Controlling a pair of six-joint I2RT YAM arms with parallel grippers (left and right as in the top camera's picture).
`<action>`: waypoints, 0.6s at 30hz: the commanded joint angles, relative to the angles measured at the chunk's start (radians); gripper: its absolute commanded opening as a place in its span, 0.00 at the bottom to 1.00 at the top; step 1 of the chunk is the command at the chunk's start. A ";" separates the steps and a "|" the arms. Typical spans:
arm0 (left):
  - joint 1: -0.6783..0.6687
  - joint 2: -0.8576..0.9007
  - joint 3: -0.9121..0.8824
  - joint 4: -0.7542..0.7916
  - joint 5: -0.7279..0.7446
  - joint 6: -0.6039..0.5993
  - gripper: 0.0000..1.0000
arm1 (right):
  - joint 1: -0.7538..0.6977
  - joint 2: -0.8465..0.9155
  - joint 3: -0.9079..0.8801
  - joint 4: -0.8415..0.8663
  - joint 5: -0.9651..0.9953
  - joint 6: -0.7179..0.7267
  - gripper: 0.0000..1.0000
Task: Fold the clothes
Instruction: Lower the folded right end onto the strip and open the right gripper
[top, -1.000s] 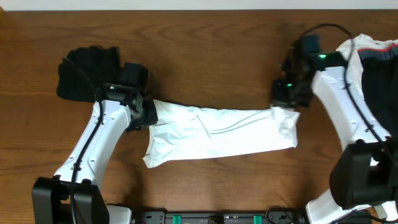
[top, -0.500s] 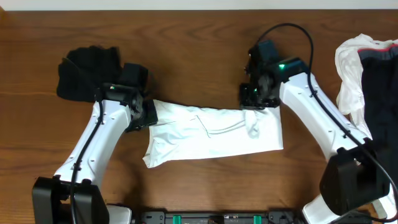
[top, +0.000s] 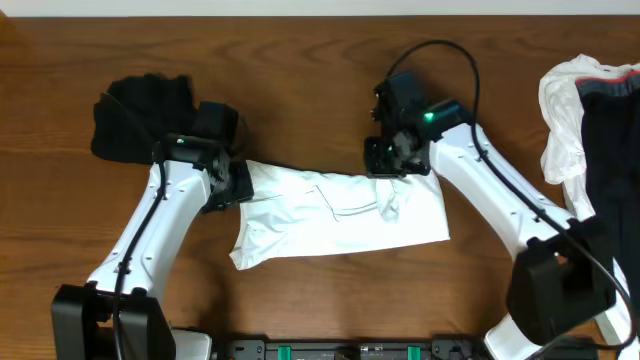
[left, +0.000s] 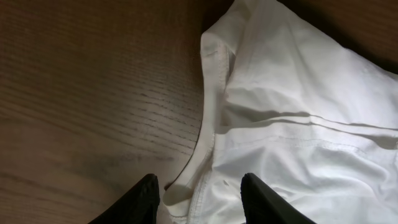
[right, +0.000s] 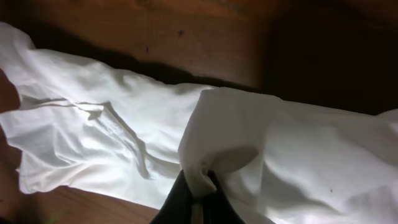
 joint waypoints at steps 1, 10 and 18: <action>-0.002 -0.006 0.007 -0.006 -0.016 -0.013 0.45 | 0.033 0.054 -0.009 0.010 -0.008 0.016 0.01; -0.002 -0.006 0.007 -0.006 -0.016 -0.013 0.45 | 0.103 0.122 -0.009 0.082 -0.079 0.062 0.01; -0.002 -0.006 0.007 -0.006 -0.016 -0.013 0.45 | 0.130 0.127 -0.005 0.147 -0.141 0.000 0.25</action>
